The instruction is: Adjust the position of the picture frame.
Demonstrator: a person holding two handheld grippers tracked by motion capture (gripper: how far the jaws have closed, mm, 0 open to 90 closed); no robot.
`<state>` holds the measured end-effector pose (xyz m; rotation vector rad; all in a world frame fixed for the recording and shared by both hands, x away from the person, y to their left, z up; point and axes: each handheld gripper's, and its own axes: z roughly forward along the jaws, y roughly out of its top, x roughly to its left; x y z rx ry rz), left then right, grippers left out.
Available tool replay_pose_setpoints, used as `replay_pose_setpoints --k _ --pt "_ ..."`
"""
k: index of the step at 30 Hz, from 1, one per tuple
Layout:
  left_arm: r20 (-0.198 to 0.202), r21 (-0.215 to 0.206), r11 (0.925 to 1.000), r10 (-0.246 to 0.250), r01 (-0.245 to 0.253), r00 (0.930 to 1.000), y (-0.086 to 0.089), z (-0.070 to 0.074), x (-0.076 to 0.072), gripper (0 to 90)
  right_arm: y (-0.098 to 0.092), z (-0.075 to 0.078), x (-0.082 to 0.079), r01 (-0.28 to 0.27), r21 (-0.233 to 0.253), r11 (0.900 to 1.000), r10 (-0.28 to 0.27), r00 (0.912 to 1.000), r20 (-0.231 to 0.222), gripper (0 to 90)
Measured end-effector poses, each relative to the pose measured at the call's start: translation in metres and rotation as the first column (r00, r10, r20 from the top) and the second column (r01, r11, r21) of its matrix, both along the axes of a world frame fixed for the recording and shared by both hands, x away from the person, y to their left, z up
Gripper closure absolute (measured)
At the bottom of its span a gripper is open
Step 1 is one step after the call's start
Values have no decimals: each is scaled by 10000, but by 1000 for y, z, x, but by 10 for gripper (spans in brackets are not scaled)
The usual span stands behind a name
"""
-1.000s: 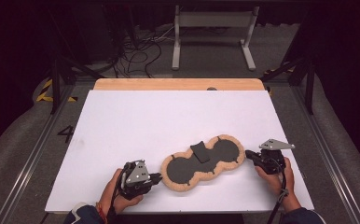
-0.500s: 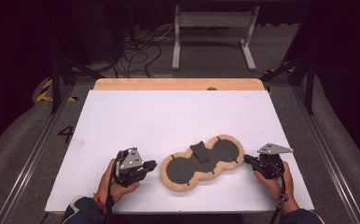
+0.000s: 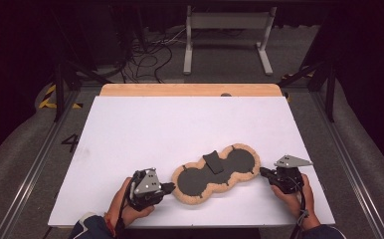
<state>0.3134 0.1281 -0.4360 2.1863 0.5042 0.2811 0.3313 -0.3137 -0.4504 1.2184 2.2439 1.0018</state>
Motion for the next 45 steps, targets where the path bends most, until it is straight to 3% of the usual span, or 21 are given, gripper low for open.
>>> replay_pose_setpoints --k 1,8,14,16,21,24,30,38,41,45 --pt "-122 -122 9996 257 -259 9996 5 -1 6 857 0 0 0 -2 7 10000 2 10000 -11 900" --pt "-211 58 9990 434 -433 9988 10 -6 17 857 1 -2 5 -6 303 9995 10 9999 -111 900" --pt "-192 135 9982 583 -580 9981 10 -6 25 848 6 0 0 -2 -2 10000 2 9999 161 900" --pt "-241 62 9977 682 -681 9974 10 -7 31 845 7 2 -1 -97 209 9997 91 9996 263 900" --pt "-151 23 9951 990 -989 9950 9 -7 43 837 11 4 -2 -36 183 9998 29 9991 423 900" --pt "-299 -88 9935 1128 -1131 9932 9 -8 49 829 11 3 -3 3 69 10000 -6 9994 357 900" --pt "-275 -28 9951 987 -988 9947 3 -9 56 819 12 4 -9 -138 -155 9998 141 9998 166 900" --pt "193 -50 9980 636 -635 9978 -2 -1 46 840 23 4 -17 -527 -290 9982 528 9986 19 900" --pt "73 41 9980 629 -629 9980 -5 -3 50 847 22 3 -18 -525 -151 9985 524 9986 -47 900" --pt "-36 100 9981 615 -614 9981 -8 -5 56 844 26 1 -22 -652 -317 9974 650 9978 -99 900"
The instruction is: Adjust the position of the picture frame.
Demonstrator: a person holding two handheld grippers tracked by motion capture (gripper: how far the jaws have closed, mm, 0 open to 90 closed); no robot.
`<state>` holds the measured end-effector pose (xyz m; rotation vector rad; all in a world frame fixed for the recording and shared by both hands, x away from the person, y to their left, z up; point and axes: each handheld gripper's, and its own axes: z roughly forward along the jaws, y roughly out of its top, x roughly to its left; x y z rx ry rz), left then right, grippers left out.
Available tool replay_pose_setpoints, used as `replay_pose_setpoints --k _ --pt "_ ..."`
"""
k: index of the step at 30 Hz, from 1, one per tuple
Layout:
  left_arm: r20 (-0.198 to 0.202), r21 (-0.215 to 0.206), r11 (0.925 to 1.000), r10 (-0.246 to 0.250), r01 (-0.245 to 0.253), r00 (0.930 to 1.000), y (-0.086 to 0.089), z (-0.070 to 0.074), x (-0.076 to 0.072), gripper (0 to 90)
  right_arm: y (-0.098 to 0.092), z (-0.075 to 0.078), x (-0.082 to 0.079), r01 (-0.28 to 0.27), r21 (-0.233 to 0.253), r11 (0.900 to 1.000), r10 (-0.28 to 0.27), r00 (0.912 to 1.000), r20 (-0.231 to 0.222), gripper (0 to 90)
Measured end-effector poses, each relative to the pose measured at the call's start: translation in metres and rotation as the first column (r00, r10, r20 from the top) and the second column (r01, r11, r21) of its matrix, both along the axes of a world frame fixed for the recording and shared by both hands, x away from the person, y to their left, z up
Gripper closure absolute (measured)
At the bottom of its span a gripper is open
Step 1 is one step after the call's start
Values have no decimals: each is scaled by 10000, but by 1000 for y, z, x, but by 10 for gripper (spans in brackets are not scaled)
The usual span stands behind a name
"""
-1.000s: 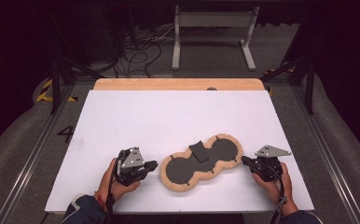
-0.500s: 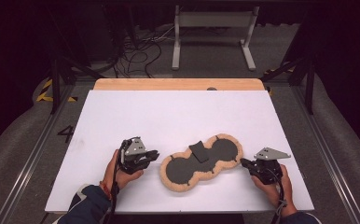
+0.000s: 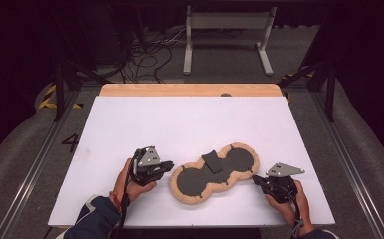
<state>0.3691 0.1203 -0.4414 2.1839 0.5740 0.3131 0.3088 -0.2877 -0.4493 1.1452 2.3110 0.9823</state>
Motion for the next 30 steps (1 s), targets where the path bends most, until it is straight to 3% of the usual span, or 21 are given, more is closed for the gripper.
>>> replay_pose_setpoints --k 8,18,30 --pt "-128 165 9999 26 -24 9999 -5 -4 8 833 14 -4 0 -451 -363 9983 450 9990 -34 900" --pt "-396 549 9983 229 -207 9990 -11 -13 17 842 14 -5 2 -409 -313 9987 411 9991 58 900" --pt "-695 794 9968 60 -4 9976 -14 -19 18 824 16 -5 10 -186 -275 9994 188 9998 58 900"
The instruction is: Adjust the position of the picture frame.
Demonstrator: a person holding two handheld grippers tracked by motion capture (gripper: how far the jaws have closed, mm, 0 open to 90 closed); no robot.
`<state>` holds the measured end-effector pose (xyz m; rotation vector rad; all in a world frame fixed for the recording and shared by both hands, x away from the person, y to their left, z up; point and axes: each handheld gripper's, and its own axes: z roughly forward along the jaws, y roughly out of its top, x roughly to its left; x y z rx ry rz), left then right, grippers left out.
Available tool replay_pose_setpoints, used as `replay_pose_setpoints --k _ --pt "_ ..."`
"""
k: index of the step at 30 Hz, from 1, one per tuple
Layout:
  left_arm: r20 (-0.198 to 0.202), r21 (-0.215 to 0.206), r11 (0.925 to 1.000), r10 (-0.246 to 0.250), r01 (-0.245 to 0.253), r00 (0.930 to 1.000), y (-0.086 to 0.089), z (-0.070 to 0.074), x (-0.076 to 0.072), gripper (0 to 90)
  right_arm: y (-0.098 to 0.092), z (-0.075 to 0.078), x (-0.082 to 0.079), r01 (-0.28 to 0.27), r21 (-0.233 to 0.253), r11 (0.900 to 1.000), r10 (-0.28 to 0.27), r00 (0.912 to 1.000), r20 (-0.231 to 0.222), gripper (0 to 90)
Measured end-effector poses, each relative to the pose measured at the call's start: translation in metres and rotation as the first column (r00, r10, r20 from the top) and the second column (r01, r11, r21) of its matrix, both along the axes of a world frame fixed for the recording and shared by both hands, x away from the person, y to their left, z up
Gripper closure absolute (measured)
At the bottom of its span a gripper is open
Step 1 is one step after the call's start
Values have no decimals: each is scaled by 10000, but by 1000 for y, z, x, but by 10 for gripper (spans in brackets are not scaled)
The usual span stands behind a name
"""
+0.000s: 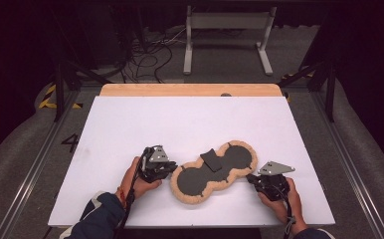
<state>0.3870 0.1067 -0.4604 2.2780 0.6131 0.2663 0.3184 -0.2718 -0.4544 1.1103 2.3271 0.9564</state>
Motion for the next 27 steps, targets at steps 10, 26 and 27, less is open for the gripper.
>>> replay_pose_setpoints --k 10,26,27 --pt "92 -54 10000 31 -31 10000 4 4 -3 814 -3 0 0 216 -21 9998 -216 9998 51 900" --pt "78 41 10000 -78 78 9999 -1 1 -3 814 -13 1 7 719 121 9973 -719 9974 13 900" --pt "33 25 10000 -70 70 10000 -1 1 -3 813 -13 0 8 748 91 9972 -748 9972 -15 900"
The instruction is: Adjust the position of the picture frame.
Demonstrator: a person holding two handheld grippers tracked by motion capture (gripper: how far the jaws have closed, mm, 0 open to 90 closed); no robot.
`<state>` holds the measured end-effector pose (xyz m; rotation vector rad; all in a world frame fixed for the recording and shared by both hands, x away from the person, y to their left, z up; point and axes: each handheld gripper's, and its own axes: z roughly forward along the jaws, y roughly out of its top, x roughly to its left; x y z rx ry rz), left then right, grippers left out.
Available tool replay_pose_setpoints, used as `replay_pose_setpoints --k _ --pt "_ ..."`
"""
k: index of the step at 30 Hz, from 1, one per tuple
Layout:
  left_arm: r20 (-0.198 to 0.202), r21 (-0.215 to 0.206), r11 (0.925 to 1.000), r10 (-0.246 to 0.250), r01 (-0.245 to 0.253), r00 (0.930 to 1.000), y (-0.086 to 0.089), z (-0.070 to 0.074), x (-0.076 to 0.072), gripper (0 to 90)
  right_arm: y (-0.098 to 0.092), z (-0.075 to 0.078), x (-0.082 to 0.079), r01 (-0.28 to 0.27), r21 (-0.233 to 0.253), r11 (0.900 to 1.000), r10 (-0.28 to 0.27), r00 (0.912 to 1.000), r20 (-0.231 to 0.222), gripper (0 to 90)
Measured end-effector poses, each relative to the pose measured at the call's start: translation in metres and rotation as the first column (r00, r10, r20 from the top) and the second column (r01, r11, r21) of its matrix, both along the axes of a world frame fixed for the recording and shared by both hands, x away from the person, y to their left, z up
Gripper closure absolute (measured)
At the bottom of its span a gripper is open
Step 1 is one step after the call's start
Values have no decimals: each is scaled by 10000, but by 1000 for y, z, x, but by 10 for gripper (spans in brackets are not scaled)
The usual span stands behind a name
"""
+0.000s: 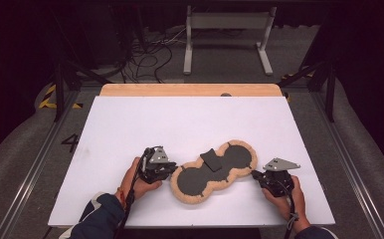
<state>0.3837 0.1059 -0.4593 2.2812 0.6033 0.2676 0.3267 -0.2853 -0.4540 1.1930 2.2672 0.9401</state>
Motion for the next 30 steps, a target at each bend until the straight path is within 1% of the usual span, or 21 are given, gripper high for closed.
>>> replay_pose_setpoints --k 1,3,5,6,7,8,12,14,15,16,17,18,19,21,23,25,27,29,30 --pt "-77 -28 10000 -62 62 10000 0 0 0 813 -1 0 1 16 72 10000 -16 10000 -11 900" --pt "-222 65 9998 -160 162 9996 -1 -2 1 822 -1 0 2 24 77 10000 -24 10000 -32 900" --pt "-239 64 9998 -209 210 9995 -1 -2 1 835 0 0 3 83 113 9999 -82 10000 -31 900" --pt "-350 7 9998 -218 218 9992 -1 -2 0 840 0 0 4 97 91 9999 -97 10000 -17 900" --pt "-350 7 9998 -218 218 9992 -1 -2 0 847 0 0 4 97 91 9999 -97 10000 -17 900" --pt "-315 48 9994 -333 335 9989 -1 -2 0 847 0 0 6 112 93 9999 -112 9999 -29 900" --pt "-445 -35 9976 -693 692 9966 -1 -2 -4 857 0 0 17 252 137 9996 -252 9997 -42 900" --pt "-460 13 9955 -942 944 9945 0 -2 -7 867 1 0 24 267 185 9995 -266 9996 -53 900" --pt "-514 -42 9952 -976 975 9939 0 -2 -9 868 1 0 27 281 214 9994 -279 9996 -83 900" --pt "-514 -42 9952 -976 975 9939 0 -2 -9 875 1 0 27 281 214 9994 -279 9996 -83 900" --pt "-546 -18 9933 -1152 1153 9918 0 -2 -11 875 2 0 31 304 284 9991 -301 9995 -108 900" --pt "-557 -22 9930 -1183 1184 9914 0 -2 -12 876 5 0 41 295 343 9990 -291 9995 -114 900" --pt "-543 32 9920 -1258 1262 9906 1 -1 -13 876 5 0 41 295 343 9990 -291 9995 -114 900" --pt "-556 71 9916 -1289 1294 9901 1 -1 -18 877 7 -1 49 355 570 9977 -346 9993 -160 900" --pt "-596 26 9904 -1381 1385 9886 1 -1 -23 886 11 0 54 309 540 9981 -299 9994 -186 900" --pt "-566 153 9868 -1603 1614 9854 2 -1 -27 892 15 0 57 233 527 9983 -223 9996 -191 900" --pt "-643 107 9852 -1702 1712 9833 1 -1 -32 892 21 -1 58 2 618 9981 16 9996 -291 900" --pt "-608 204 9810 -1916 1932 9796 0 0 -37 892 29 1 59 -139 404 9991 146 9997 -174 900" --pt "-594 223 9790 -2011 2027 9778 0 0 -38 892 32 2 59 -241 514 9984 252 9995 -213 900"
